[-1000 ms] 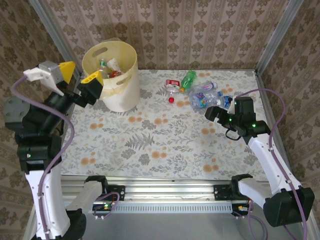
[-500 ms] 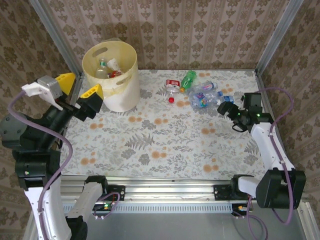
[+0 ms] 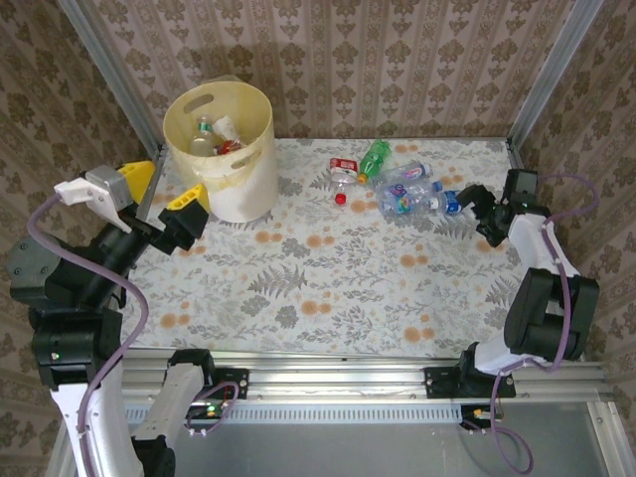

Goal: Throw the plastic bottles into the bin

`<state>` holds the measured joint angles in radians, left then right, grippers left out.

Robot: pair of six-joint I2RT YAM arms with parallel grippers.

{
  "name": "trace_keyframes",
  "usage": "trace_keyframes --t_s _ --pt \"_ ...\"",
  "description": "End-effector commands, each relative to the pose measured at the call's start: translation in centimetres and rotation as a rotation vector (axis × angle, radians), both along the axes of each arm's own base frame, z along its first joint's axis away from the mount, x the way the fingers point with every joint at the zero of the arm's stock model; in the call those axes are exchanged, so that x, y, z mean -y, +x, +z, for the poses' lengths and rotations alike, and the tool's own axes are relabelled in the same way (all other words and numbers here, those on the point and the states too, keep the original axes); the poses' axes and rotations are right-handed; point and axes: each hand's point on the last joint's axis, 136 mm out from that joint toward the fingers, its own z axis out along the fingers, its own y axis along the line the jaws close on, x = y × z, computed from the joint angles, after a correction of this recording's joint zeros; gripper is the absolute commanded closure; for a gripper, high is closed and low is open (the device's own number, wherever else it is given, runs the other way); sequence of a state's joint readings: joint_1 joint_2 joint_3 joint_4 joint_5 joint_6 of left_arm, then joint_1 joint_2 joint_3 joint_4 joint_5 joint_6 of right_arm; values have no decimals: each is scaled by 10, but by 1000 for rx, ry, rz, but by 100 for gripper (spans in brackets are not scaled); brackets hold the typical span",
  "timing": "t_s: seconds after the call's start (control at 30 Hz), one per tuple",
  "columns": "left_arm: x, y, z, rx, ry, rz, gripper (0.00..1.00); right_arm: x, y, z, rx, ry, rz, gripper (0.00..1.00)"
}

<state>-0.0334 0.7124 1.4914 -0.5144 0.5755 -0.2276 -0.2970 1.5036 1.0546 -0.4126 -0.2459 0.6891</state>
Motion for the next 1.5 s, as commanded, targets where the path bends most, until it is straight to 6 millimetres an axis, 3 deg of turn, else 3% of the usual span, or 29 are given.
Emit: trace_keyframes --t_s 0.0,0.6,1.03,1.3,1.47 --pt "0 -3 -7 -1 21 5 0 6 19 4 26 29 -26 0" --pt "-7 -6 -19 -22 65 55 0 33 62 -56 -115 85 -118 0" --pt "-9 -7 -22 -24 77 69 0 43 85 -66 -167 83 -119 0" --pt "-9 -7 -22 -33 68 67 0 41 78 -90 -238 68 -83 1" --pt "-8 -7 -19 -29 55 61 0 44 68 -95 -259 27 -59 6"
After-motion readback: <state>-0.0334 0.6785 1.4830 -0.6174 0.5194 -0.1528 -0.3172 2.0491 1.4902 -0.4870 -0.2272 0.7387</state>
